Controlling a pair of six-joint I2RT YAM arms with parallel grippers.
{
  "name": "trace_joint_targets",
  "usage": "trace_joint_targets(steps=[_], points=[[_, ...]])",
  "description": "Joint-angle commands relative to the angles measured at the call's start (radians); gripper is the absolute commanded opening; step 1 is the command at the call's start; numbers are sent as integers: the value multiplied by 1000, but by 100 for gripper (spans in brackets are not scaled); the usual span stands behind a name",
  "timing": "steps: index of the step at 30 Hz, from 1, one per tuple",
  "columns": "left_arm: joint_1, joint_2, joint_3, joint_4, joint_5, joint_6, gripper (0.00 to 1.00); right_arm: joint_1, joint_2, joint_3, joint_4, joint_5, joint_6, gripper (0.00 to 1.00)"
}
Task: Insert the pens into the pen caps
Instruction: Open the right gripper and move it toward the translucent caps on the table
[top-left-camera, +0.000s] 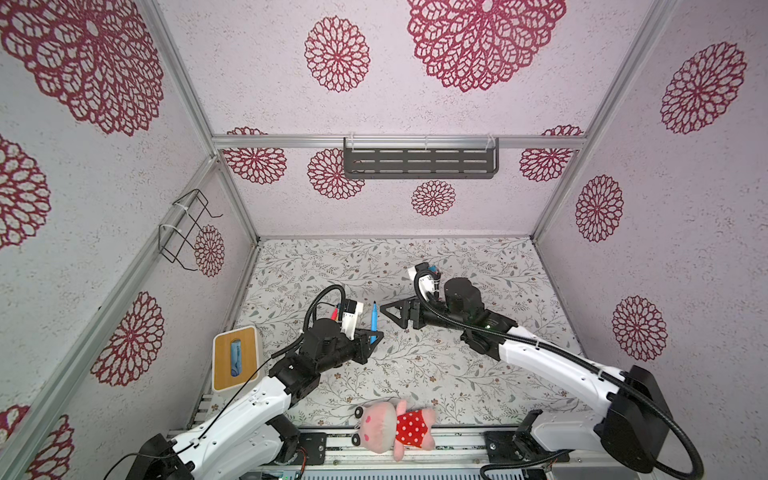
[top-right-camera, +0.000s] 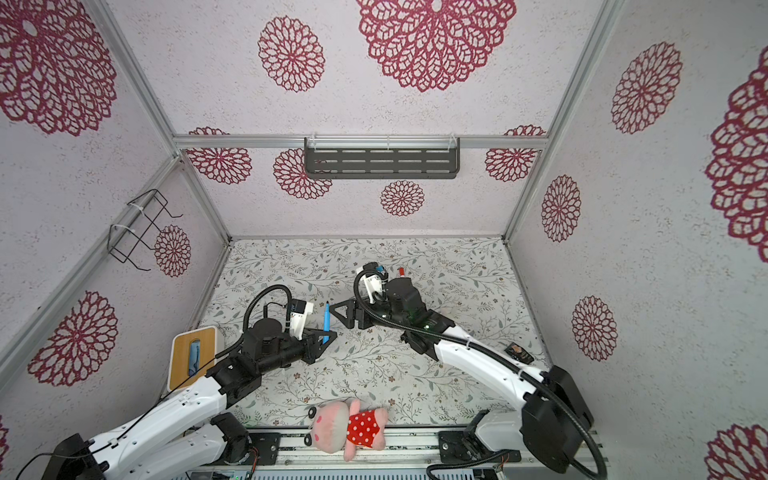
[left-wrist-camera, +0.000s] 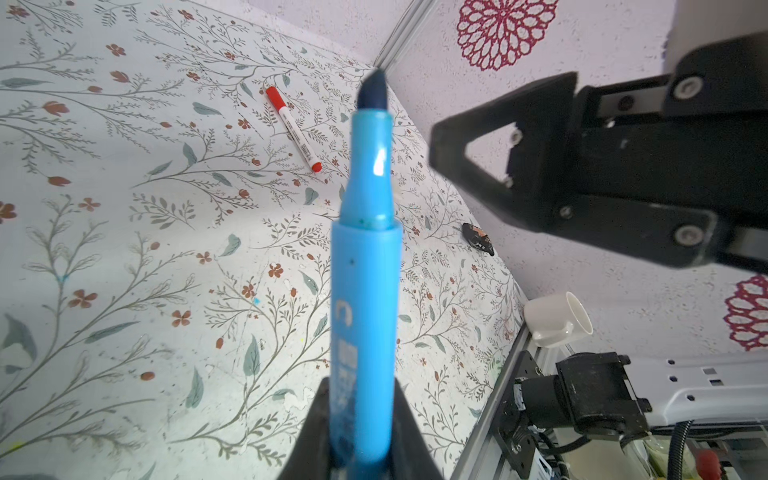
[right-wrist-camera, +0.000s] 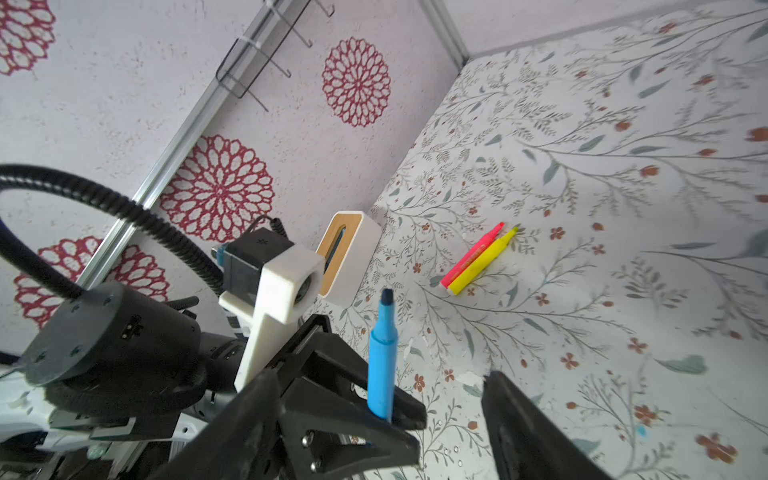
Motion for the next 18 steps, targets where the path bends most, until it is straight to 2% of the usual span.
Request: trace_joint_targets(steps=[1, 4, 7, 10, 16, 18], points=[[8, -27, -11, -3, -35, 12, 0, -42, -104, -9, -182, 214, -61, 80], [8, -37, -4, -19, -39, 19, 0, -126, -155, -3, -337, 326, -67, 79], [9, -34, 1, -22, -38, 22, 0, -253, -175, -6, -468, 383, -59, 77], [9, -26, 2, -14, -31, 18, 0, -338, -162, -2, -552, 439, -112, 76], [9, -14, 4, -12, -22, 13, 0, -489, -86, -17, -566, 380, -201, 76], [9, -13, 3, -11, -18, 11, 0, -533, -42, -20, -549, 347, -219, 73]])
